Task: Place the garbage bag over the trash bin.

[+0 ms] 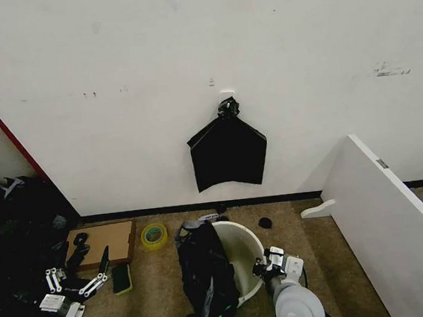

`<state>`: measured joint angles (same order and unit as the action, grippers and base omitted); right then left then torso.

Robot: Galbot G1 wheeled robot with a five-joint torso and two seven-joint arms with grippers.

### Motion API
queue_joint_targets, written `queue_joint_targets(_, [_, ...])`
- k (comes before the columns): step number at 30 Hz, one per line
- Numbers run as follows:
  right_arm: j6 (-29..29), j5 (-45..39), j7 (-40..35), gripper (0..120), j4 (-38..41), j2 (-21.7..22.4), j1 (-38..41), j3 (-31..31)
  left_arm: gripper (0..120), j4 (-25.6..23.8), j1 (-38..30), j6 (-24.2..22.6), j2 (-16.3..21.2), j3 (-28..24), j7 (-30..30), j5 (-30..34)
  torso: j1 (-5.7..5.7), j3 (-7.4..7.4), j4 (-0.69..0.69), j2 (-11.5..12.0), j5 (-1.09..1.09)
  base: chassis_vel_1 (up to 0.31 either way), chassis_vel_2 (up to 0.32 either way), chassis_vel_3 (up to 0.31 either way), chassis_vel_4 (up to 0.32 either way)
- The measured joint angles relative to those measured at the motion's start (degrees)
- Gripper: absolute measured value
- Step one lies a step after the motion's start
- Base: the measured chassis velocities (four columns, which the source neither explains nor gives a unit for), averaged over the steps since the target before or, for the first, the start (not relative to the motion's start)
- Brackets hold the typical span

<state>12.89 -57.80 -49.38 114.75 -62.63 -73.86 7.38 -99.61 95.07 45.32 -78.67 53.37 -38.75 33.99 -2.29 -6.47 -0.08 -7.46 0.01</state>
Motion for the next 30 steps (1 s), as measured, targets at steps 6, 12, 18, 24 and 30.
queue_joint_targets(6, [-2.03, 10.28, 0.32, 37, 5.21, 1.14, -3.04, -0.10, 100, -0.35, 0.25, 0.13, -0.46, -0.59, -0.13, -0.34, 0.00, 0.00, 0.00, 0.00, 0.00, 0.000, 0.000, 0.000, 0.000])
queue_joint_targets(12, [-6.05, 24.96, 17.43, 63, 11.52, 5.65, -4.82, 1.07, 100, -1.16, 0.69, 0.40, -1.51, -1.60, -0.18, -1.70, 0.00, 0.00, 0.00, 0.00, 0.01, 0.000, 0.000, 0.000, 0.000])
queue_joint_targets(18, [-0.30, 27.66, 27.26, 85, 13.54, 8.22, -2.05, 3.30, 100, -1.70, 0.71, 0.27, -1.74, -1.93, -0.05, -2.45, 0.00, 0.00, 0.00, 0.00, 0.00, 0.000, 0.000, 0.000, 0.000])
queue_joint_targets(24, [6.66, 30.52, 25.97, 90, 10.69, 4.77, 0.86, 6.86, 100, -1.46, 0.70, 0.17, -2.12, -3.16, 1.10, -4.41, 0.00, 0.00, 0.00, 0.00, 0.01, 0.000, 0.000, 0.000, 0.000])
queue_joint_targets(30, [11.89, 28.61, 21.35, 68, 8.67, 1.93, 3.25, 8.48, 100, -1.44, 0.45, 0.01, -2.47, -4.93, 3.32, -6.49, 0.00, 0.00, 0.00, 0.00, -0.01, 0.000, 0.000, 0.000, 0.000])
